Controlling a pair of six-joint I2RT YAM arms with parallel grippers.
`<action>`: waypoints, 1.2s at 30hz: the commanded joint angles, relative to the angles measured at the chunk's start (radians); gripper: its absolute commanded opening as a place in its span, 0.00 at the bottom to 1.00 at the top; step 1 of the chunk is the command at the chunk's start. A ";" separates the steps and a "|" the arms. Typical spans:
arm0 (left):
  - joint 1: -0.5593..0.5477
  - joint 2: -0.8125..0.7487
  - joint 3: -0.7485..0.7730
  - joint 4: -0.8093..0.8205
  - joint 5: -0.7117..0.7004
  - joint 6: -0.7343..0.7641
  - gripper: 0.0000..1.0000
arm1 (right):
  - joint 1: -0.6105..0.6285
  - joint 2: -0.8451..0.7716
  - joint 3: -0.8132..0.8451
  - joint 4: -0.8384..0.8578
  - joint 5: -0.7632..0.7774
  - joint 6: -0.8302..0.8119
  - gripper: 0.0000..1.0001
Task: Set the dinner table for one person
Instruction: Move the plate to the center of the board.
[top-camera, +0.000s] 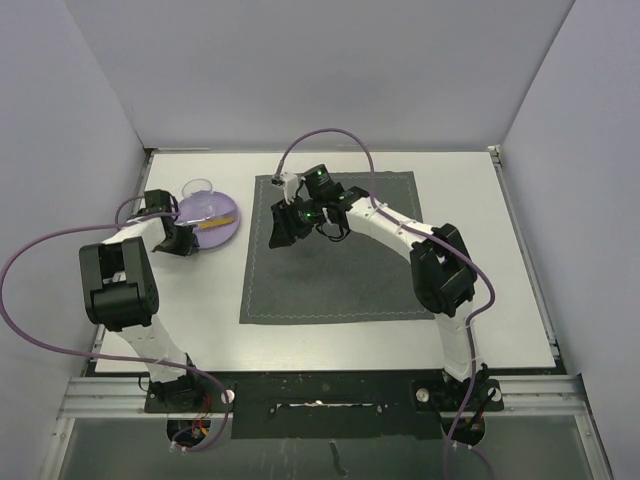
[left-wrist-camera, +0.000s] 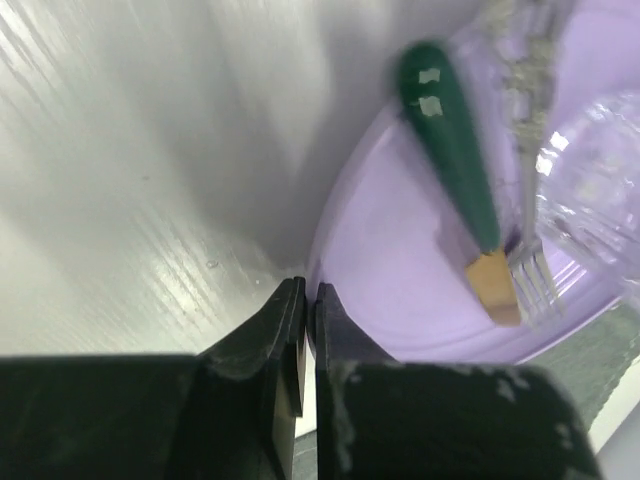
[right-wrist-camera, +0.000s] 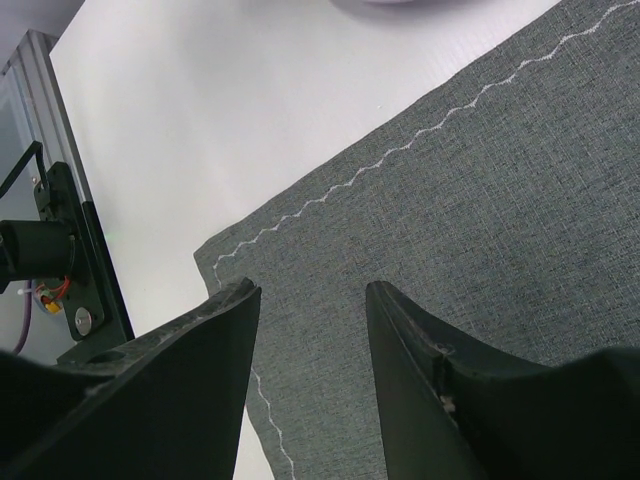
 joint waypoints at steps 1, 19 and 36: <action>-0.009 0.018 0.029 -0.087 -0.011 0.108 0.00 | -0.003 -0.084 -0.010 0.027 -0.002 0.014 0.47; -0.008 -0.107 -0.031 -0.082 0.063 0.204 0.00 | 0.010 -0.165 -0.095 -0.021 0.063 -0.002 0.46; 0.029 -0.175 -0.165 0.051 0.189 0.283 0.00 | 0.043 -0.176 -0.161 -0.054 0.131 -0.006 0.45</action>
